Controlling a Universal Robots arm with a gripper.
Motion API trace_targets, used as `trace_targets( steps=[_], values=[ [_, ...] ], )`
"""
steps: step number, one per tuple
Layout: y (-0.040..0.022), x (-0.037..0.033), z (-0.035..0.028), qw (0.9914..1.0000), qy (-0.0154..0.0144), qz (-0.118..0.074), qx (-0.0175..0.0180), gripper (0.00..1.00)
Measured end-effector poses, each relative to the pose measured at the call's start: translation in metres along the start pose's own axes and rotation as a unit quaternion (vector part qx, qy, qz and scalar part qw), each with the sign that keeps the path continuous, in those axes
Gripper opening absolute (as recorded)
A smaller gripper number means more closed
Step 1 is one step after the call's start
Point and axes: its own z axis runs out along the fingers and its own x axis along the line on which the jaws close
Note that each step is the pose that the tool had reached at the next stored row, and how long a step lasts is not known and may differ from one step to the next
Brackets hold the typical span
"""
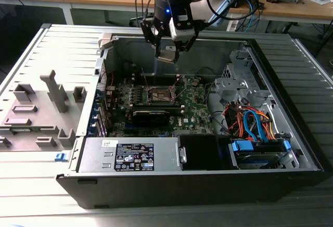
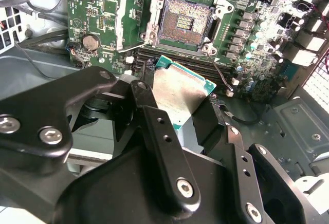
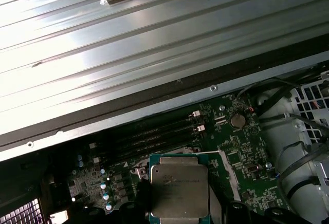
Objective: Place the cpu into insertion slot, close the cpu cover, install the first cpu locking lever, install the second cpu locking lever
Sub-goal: 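Place the cpu into insertion slot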
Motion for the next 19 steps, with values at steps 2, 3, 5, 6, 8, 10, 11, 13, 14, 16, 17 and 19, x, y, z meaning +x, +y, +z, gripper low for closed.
trace_targets(
  steps=[2, 3, 5, 6, 8, 10, 11, 13, 14, 16, 17, 19],
  values=[
    [0.0000, 0.0000, 0.0000, 1.00000, -0.0001, 0.001, 0.0000, 0.54],
    [0.0000, 0.0000, 0.0001, 1.00000, -0.0001, 0.001, -0.0001, 0.54],
    [0.0000, 0.0000, 0.0001, 1.00000, -0.0001, 0.002, 0.0000, 0.54],
    [0.0000, 0.0000, 0.0001, 1.00000, -0.0002, 0.002, -0.0001, 0.54],
    [0.0000, 0.0000, 0.0002, 1.00000, -0.0003, 0.002, 0.0001, 0.54],
    [0.0000, 0.0000, 0.0006, 0.99999, -0.0005, 0.005, 0.0001, 0.54],
    [0.0000, 0.0000, 0.0006, 0.99999, -0.0005, 0.005, 0.0001, 0.54],
    [0.0000, 0.0000, 0.0007, 0.99998, -0.0006, 0.005, 0.0001, 0.54],
    [-0.0001, 0.0000, 0.0007, 0.99998, -0.0005, 0.006, 0.0001, 0.54],
    [-0.0001, 0.0000, 0.0010, 0.99996, -0.0008, 0.009, 0.0001, 0.54],
    [-0.0001, 0.0000, 0.0011, 0.99996, -0.0008, 0.009, 0.0001, 0.54],
    [-0.0001, 0.0000, 0.0011, 0.99996, -0.0009, 0.009, 0.0000, 0.54]
  ],
)
